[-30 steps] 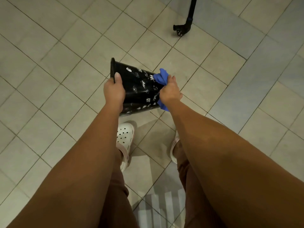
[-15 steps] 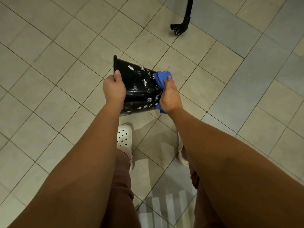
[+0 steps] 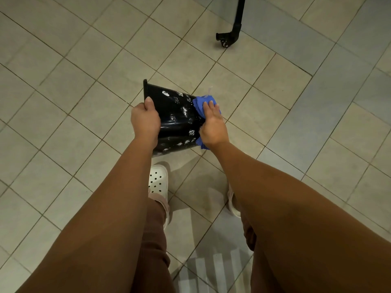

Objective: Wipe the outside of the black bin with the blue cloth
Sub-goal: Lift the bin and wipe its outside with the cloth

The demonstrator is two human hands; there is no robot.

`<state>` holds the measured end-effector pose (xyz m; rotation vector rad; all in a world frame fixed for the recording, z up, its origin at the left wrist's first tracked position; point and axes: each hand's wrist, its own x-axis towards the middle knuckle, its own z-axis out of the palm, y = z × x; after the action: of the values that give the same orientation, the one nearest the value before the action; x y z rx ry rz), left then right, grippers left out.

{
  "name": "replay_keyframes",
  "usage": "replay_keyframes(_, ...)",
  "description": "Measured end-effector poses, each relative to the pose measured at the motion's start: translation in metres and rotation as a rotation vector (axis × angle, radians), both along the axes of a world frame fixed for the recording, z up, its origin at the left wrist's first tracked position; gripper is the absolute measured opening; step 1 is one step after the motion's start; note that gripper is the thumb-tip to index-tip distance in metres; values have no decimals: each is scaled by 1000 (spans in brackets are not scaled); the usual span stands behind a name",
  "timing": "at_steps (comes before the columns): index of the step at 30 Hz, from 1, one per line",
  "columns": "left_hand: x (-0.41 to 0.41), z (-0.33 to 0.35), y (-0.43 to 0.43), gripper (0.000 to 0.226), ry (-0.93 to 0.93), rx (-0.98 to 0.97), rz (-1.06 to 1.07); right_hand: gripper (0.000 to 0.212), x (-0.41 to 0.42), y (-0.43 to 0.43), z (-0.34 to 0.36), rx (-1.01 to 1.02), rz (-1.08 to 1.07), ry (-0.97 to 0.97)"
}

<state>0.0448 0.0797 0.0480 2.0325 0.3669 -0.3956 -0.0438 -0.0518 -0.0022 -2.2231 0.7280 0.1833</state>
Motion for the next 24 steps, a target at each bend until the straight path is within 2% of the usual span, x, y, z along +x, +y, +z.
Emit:
replay_keyframes(8, 4, 0, -6, 39, -40, 16, -3, 67, 5, -1, 6, 25, -94, 15)
replay_keyframes(15, 5, -1, -6, 39, -20, -5, 1, 66, 2, -1, 6, -5, 75, -95)
replay_keyframes(21, 9, 2, 1, 38, -67, 6, -8, 65, 0, -14, -1, 40, -59, -1)
replay_keyframes(24, 11, 0, 3, 36, -46, -20, 24, 65, -5, -8, 0, 25, -26, -2)
